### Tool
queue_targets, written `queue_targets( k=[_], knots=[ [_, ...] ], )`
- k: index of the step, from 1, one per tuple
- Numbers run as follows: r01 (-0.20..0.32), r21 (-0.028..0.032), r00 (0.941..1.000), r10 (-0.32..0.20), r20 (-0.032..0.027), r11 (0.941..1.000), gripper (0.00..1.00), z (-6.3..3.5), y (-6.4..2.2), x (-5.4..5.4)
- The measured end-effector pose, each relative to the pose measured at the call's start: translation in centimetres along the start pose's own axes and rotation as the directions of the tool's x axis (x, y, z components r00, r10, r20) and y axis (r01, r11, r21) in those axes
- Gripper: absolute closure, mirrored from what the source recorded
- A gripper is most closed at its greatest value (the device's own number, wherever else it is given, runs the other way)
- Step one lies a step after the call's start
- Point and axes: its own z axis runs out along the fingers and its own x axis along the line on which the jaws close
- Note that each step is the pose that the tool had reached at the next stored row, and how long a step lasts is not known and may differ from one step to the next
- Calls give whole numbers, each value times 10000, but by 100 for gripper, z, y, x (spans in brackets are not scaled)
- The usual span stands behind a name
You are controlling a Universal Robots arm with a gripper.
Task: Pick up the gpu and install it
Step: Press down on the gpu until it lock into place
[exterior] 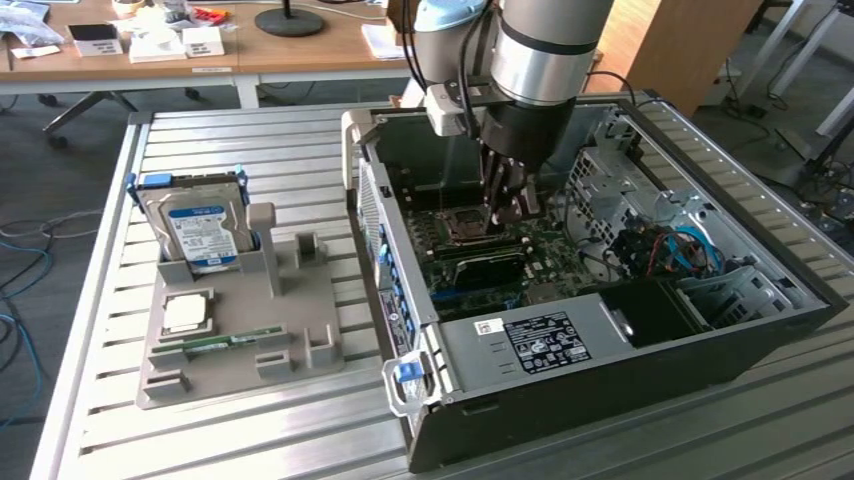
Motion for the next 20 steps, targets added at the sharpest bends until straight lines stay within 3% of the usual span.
queue_targets(
  k=[20],
  knots=[
    [1,0,10000,-1,0,10000,89,30,0,1]
  ],
)
